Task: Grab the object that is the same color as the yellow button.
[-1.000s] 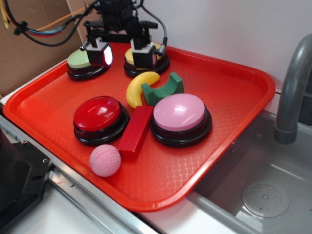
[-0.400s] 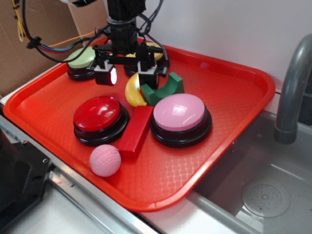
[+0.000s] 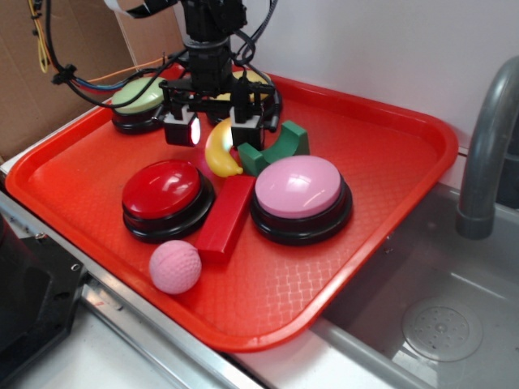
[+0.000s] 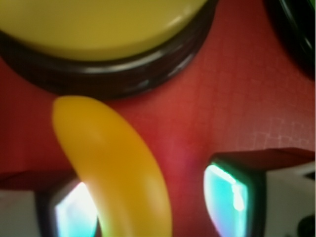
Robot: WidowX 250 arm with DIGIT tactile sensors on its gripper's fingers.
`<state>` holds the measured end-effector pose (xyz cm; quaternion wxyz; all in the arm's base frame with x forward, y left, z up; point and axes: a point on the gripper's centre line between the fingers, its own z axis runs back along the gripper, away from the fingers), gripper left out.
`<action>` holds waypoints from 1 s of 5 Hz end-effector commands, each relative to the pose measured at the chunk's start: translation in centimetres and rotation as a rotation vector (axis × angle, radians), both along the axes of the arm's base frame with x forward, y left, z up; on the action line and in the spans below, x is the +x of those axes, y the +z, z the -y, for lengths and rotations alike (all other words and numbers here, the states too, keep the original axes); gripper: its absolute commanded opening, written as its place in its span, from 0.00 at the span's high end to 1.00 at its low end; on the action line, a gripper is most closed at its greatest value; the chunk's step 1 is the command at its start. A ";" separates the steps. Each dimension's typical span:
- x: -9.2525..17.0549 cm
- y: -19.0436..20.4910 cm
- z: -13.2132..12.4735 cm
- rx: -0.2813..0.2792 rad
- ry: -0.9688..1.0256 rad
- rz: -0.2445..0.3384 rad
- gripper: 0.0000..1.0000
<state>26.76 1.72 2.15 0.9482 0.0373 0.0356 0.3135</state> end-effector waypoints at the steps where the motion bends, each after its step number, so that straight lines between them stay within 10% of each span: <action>1: -0.2 1.8 -0.7 -0.007 -0.058 0.077 1.00; 5: -0.2 12.7 1.6 0.026 -0.488 0.166 1.00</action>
